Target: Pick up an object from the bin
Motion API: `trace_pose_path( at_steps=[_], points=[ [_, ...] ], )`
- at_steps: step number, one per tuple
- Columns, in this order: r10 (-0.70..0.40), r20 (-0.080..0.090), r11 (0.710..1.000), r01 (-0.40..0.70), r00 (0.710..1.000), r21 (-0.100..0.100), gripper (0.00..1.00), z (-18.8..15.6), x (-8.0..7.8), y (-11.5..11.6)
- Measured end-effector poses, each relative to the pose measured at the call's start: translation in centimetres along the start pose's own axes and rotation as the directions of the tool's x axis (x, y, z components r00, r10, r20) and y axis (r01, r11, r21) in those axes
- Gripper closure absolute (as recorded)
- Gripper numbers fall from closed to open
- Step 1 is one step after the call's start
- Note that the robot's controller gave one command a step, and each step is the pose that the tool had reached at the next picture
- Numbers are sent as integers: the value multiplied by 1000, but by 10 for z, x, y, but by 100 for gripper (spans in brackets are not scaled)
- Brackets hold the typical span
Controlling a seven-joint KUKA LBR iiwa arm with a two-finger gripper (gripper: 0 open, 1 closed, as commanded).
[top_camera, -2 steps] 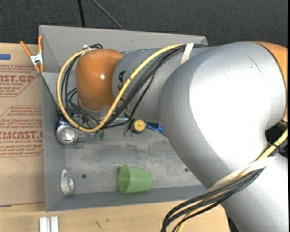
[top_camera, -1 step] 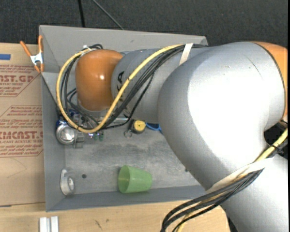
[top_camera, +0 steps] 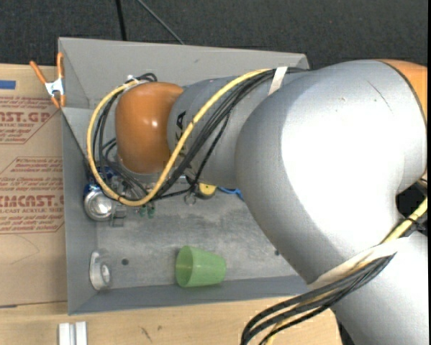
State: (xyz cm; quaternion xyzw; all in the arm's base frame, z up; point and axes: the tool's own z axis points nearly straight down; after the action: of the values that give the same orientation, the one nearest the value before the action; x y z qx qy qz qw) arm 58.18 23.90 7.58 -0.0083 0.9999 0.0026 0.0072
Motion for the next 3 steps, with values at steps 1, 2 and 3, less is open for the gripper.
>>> trace_pose_path(
  at_steps=[1, 2, 3],
  points=[
    [-40, -6, 999, 40, 999, 1, 100, -86, 25, 10],
    [94, -12, 996, -94, 996, 5, 100, -77, 1, 2],
    [79, -5, 997, -79, 997, 2, 100, -139, -12, -3]
  ],
)
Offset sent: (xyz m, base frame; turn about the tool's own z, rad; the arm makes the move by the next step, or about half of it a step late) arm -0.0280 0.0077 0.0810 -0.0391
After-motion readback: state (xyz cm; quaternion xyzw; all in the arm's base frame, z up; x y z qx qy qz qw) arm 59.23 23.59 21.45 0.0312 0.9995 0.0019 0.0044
